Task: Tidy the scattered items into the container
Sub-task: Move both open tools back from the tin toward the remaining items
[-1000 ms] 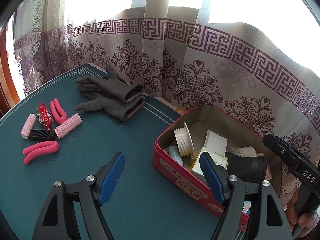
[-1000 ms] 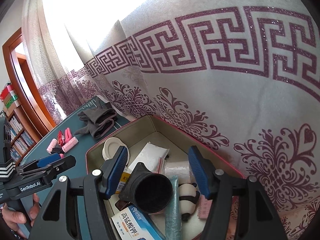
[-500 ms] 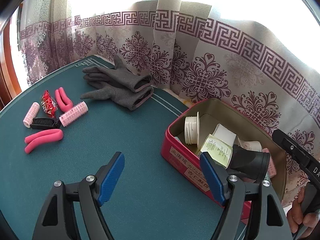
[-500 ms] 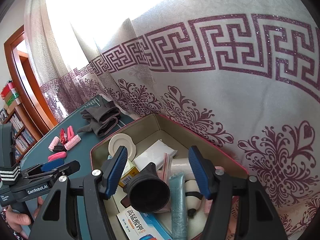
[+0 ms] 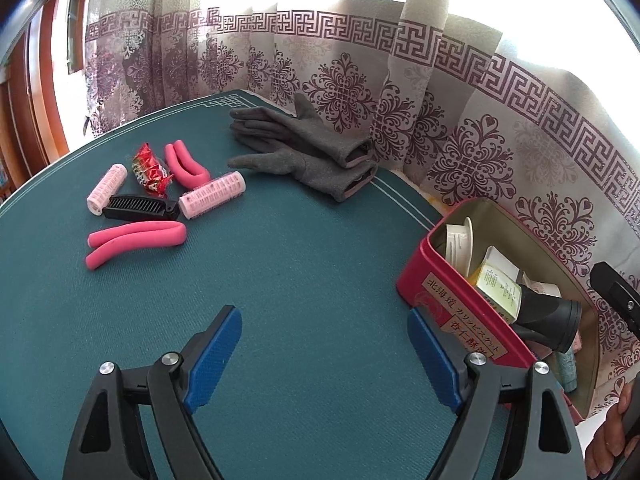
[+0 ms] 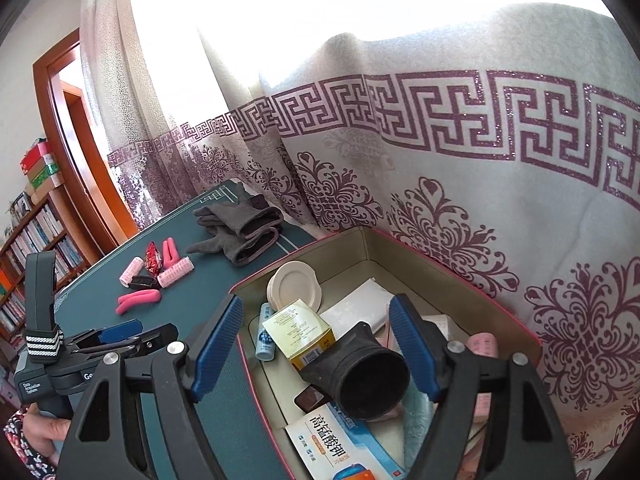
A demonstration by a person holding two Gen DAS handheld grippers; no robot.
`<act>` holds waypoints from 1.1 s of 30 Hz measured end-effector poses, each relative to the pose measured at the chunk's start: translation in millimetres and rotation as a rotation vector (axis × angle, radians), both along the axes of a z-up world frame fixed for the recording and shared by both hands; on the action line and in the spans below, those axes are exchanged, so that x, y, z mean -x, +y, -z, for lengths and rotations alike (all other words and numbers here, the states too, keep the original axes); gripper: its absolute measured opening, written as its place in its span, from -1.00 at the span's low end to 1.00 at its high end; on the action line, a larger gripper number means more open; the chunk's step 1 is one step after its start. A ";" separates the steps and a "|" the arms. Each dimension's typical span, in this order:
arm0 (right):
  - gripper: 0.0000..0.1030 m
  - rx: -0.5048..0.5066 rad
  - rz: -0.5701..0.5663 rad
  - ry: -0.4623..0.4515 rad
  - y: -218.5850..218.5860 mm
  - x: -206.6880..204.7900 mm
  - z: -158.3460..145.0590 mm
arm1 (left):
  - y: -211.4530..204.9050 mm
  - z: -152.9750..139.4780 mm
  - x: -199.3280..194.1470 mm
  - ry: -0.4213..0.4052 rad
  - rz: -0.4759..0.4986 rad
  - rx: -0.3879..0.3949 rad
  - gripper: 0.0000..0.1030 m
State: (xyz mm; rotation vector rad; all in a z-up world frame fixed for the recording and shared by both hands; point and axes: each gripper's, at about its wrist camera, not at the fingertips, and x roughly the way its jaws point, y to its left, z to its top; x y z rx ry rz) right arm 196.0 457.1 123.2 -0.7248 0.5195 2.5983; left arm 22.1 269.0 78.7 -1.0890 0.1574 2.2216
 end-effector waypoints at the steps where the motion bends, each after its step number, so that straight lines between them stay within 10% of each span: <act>1: 0.55 0.000 -0.009 -0.001 -2.7 2.4 0.1 | -7.0 1.1 3.2 0.005 -0.022 -0.002 0.86; 15: 0.57 -0.014 -0.163 -0.056 -60.0 41.1 12.8 | -98.5 15.7 62.0 -0.051 -0.264 -0.030 0.87; 33: 0.58 -0.038 -0.329 -0.155 -109.5 80.7 40.2 | -110.3 31.8 113.2 -0.025 -0.294 0.054 0.87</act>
